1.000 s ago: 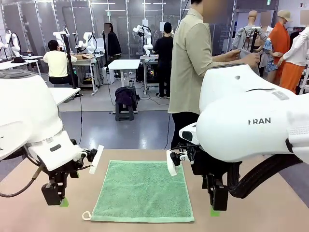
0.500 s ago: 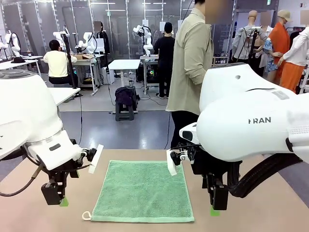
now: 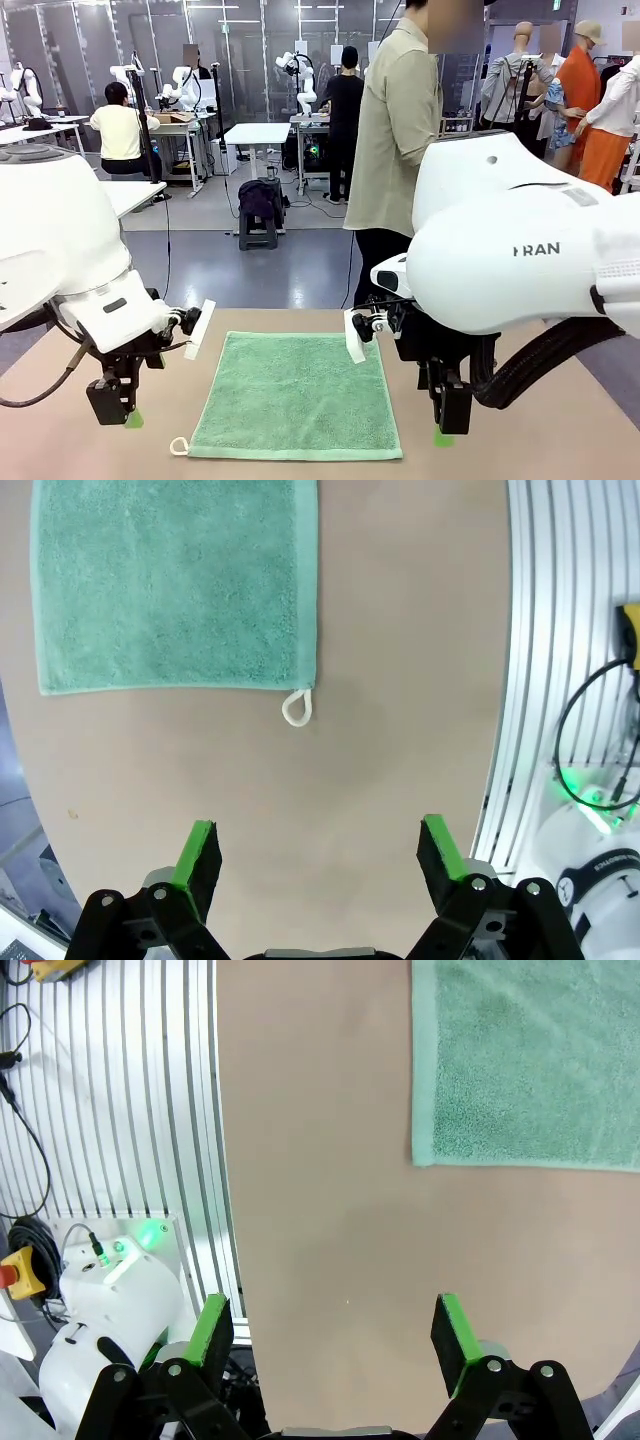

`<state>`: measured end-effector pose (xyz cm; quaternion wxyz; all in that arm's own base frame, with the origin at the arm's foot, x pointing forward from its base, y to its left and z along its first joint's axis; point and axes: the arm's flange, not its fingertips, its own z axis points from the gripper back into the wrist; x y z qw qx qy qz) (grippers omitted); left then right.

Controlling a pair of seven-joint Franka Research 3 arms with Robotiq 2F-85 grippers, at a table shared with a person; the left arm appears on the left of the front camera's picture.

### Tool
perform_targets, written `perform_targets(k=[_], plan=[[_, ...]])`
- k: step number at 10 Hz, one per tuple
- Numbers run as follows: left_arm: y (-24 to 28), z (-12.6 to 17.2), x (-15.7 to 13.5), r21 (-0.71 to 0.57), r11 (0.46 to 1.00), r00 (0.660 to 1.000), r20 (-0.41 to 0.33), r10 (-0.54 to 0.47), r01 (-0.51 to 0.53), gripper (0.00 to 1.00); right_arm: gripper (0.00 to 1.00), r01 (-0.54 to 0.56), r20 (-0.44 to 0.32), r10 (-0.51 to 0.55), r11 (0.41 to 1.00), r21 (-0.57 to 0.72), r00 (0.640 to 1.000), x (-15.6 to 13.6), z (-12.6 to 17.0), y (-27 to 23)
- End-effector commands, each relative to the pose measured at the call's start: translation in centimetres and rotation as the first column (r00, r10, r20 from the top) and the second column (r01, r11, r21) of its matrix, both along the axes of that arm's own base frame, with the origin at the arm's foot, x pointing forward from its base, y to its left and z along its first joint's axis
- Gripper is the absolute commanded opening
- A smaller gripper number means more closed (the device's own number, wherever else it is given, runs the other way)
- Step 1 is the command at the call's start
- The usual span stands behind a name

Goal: Fold the towels and place them in the basket.
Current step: When a person lays out a Towel with hook on the table, fold it in half twice.

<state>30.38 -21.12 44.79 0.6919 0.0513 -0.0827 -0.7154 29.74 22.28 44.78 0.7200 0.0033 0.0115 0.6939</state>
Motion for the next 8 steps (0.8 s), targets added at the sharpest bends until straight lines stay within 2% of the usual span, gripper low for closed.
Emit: perform_targets(k=[1, 3, 8], plan=[[-2.0, -1.6, 0.9, 0.024, 0.999, 0.999, -0.018, 0.031, -0.03, 1.0, 1.0, -0.017, 0.011, 0.017, 1.0, 0.001, 1.0, 1.1, -1.4, 1.4], [-2.7, -3.7, 1.3, 0.009, 1.0, 0.998, -0.053, 0.024, -0.023, 1.0, 1.0, -0.024, -0.014, 0.025, 1.0, 0.018, 1.0, 2.1, -3.9, 2.0], [-4.7, -7.9, 1.1, -0.001, 1.0, 0.996, -0.079, 0.031, -0.032, 1.0, 1.0, -0.019, -0.039, 0.02, 0.999, 0.04, 0.999, 2.9, -8.0, 3.7]])
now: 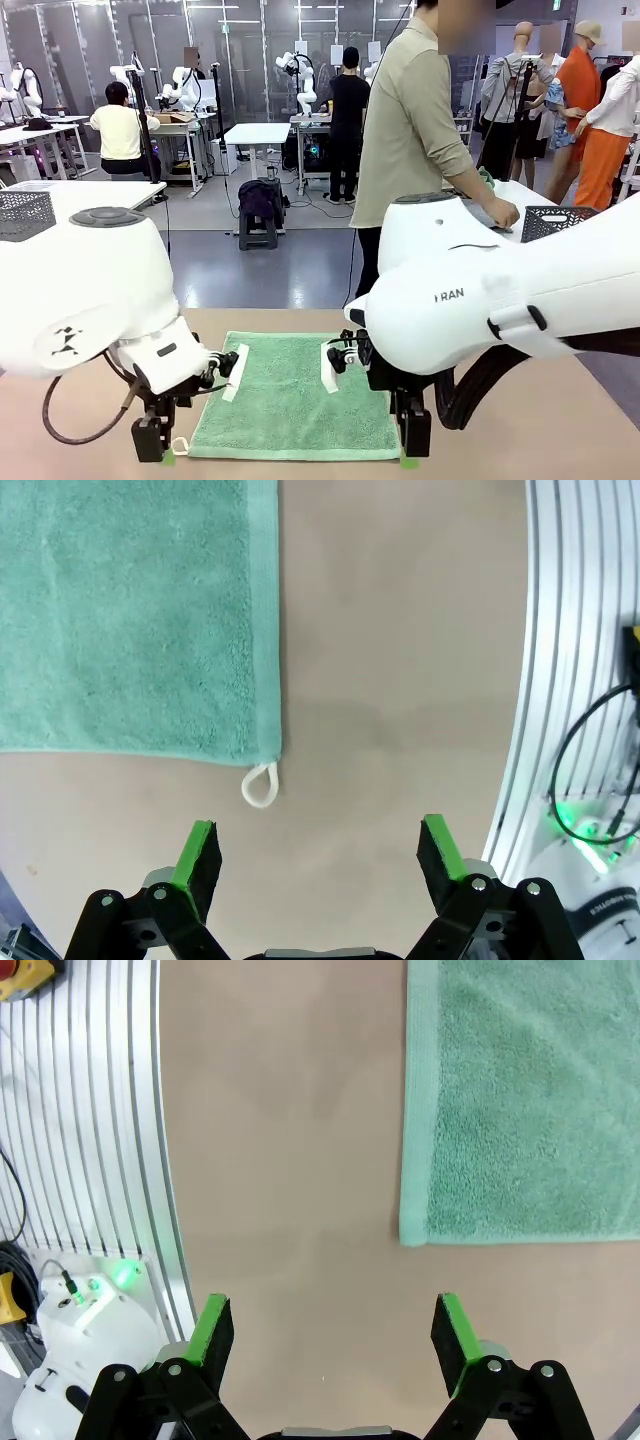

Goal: Fold the towels and place them in the basket.
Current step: When a person lays out a Towel with hook on the table, fold it in half twice.

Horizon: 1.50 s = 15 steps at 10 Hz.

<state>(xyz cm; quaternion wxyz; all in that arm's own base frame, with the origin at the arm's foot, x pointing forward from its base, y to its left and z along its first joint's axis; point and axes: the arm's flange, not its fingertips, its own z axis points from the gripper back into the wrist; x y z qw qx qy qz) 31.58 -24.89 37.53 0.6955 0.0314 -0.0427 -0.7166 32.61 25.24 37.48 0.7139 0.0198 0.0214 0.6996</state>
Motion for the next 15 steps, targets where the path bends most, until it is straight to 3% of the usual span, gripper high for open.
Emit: perform_targets(k=[1, 6, 15], plan=[[-0.9, -1.3, -0.2, -0.034, 0.999, 1.0, -0.001, 0.022, -0.022, 1.0, 1.0, 0.001, 0.022, -0.002, 1.0, 0.029, 1.0, 0.0, -1.3, 0.7], [-1.0, -4.4, -0.3, -0.041, 0.999, 1.0, 0.005, 0.003, -0.003, 1.0, 1.0, 0.01, 0.087, -0.012, 1.0, 0.028, 0.996, 0.8, -3.9, -0.5], [-0.1, -8.4, 0.5, 0.004, 1.0, 1.0, 0.022, -0.018, 0.018, 1.0, 1.0, 0.022, 0.094, -0.022, 1.0, 0.003, 0.995, 1.7, -7.1, -0.7]])
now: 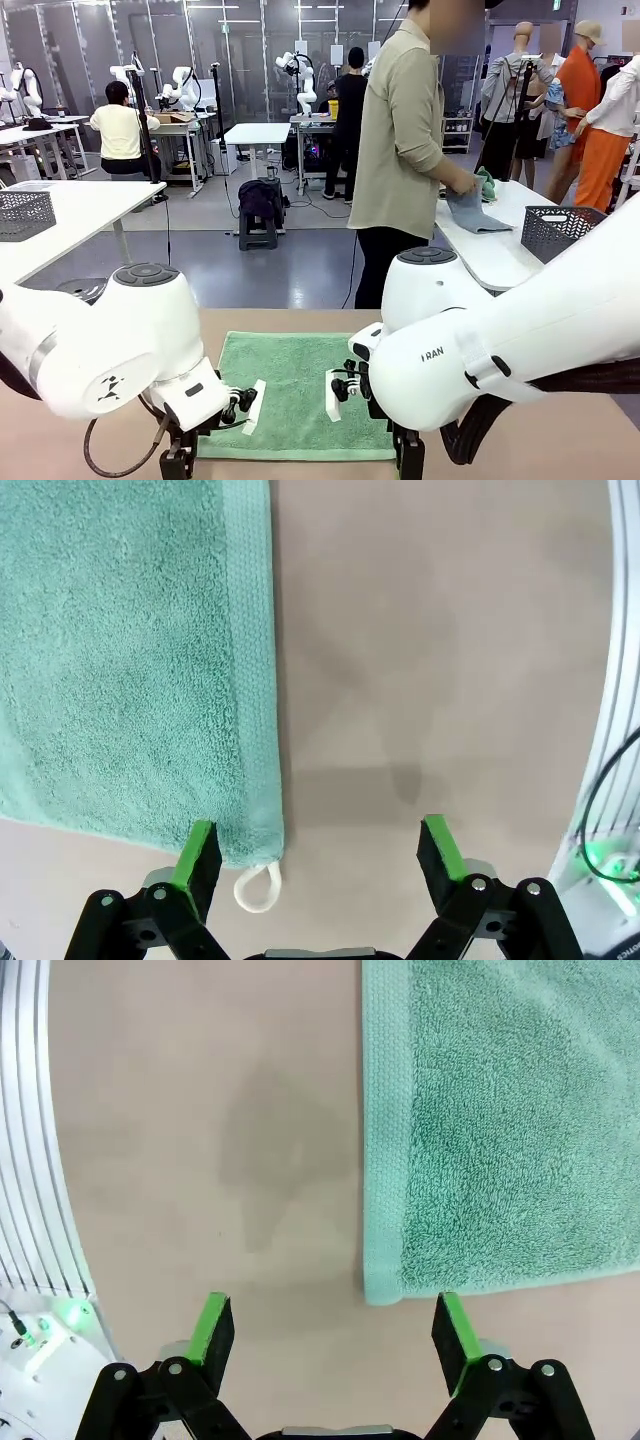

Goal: Fold the towels and place them in the basket.
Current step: When a person lays out a Towel with hook on the table, fold it in half twice.

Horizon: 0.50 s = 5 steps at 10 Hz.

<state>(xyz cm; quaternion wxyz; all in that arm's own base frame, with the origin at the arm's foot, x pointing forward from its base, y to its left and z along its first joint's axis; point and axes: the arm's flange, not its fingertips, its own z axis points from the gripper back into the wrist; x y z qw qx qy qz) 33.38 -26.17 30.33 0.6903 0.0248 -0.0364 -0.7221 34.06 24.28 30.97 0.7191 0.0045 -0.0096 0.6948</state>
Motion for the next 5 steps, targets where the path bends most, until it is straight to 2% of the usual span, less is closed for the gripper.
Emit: perform_targets(k=[1, 5], plan=[[1.29, -1.36, -1.26, 0.005, 1.0, 0.999, 0.037, -0.001, 0.001, 1.0, 1.0, 0.01, 0.026, -0.009, 1.0, -0.022, 1.0, 0.3, -0.76, 0.34], [1.79, -2.03, -0.69, 0.005, 1.0, 1.0, 0.026, 0.014, -0.014, 1.0, 1.0, 0.016, 0.022, -0.016, 1.0, -0.01, 1.0, 0.47, -1.27, 0.22]])
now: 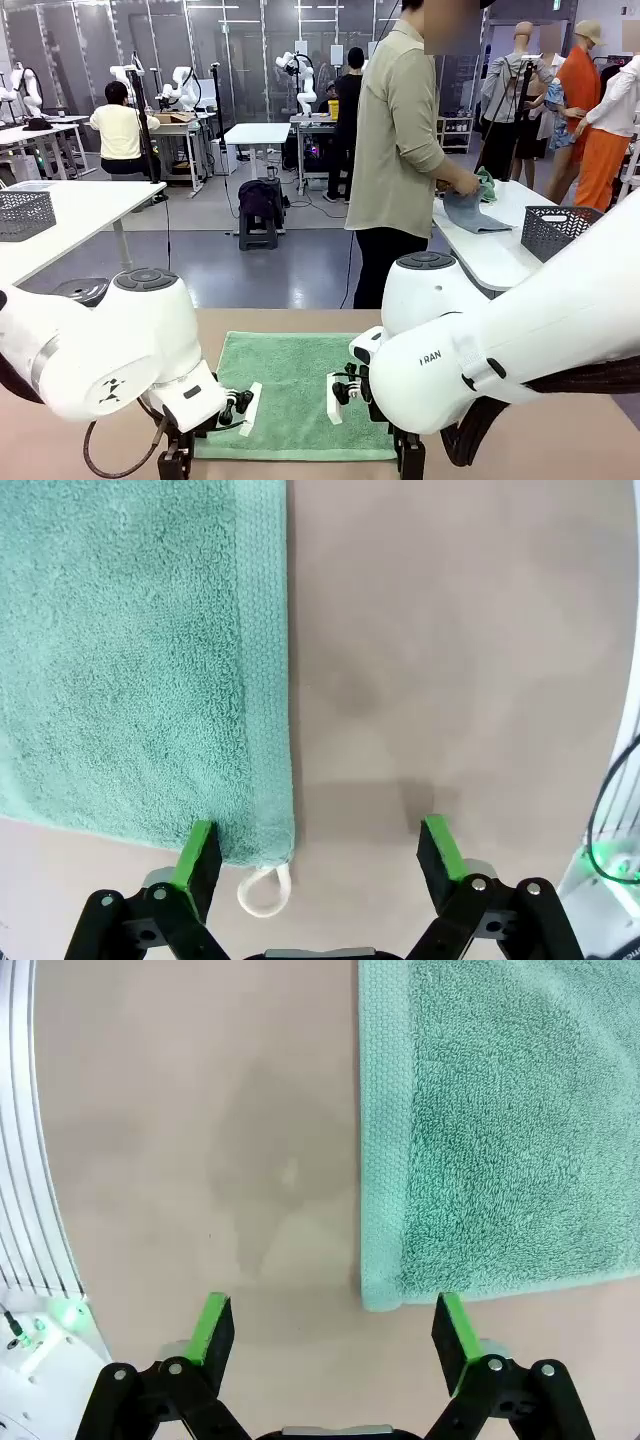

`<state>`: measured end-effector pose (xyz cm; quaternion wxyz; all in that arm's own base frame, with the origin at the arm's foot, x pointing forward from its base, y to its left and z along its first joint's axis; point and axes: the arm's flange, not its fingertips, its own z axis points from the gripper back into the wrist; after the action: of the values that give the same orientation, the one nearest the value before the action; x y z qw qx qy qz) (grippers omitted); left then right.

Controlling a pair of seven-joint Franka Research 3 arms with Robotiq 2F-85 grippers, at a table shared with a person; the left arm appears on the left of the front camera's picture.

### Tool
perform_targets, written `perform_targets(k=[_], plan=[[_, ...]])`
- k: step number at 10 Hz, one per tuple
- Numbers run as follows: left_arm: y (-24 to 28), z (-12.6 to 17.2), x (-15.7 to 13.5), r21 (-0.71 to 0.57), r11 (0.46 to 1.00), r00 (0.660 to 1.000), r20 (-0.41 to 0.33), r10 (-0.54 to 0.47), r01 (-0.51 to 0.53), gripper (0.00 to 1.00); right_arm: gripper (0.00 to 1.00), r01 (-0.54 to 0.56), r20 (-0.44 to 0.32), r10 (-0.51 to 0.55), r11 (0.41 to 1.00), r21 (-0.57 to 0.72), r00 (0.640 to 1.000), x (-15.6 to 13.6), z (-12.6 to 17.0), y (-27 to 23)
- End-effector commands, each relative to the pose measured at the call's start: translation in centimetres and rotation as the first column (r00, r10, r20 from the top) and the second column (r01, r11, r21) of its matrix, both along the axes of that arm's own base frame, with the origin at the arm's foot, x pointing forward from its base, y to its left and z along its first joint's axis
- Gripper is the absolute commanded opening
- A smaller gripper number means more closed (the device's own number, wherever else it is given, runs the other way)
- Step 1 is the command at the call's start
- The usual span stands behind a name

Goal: Fold the towels and place them in the basket.
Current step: When a person lays out a Towel with hook on the table, fold it in half twice.

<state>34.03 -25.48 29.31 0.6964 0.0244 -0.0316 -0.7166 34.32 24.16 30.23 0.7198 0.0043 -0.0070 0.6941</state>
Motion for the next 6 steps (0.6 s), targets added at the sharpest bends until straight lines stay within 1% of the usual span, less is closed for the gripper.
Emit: perform_targets(k=[1, 3, 4, 5, 6], plan=[[1.25, -1.12, -1.25, -0.001, 1.0, 1.0, 0.028, -0.001, 0.001, 1.0, 1.0, 0.013, 0.023, -0.013, 1.0, -0.004, 1.0, 0.26, -0.61, 0.41], [1.24, -1.04, -1.3, -0.006, 1.0, 0.999, 0.038, 0.0, 0.0, 1.0, 1.0, 0.009, 0.03, -0.009, 1.0, -0.011, 0.999, 0.4, -0.76, 0.49], [1.22, -0.95, -1.36, -0.005, 1.0, 0.999, 0.043, 0.001, 0.0, 1.0, 0.98, 0.01, 0.029, -0.01, 1.0, -0.012, 1.0, 0.43, -0.8, 0.44], [1.25, -0.89, -1.37, -0.005, 1.0, 0.999, 0.045, 0.0, 0.0, 1.0, 0.8, 0.011, 0.027, -0.01, 1.0, -0.014, 1.0, 0.49, -0.85, 0.39], [1.21, -0.87, -1.38, -0.006, 1.0, 0.999, 0.046, -0.001, 0.001, 1.0, 0.88, 0.016, 0.026, -0.015, 1.0, -0.014, 1.0, 0.56, -0.96, 0.33]])
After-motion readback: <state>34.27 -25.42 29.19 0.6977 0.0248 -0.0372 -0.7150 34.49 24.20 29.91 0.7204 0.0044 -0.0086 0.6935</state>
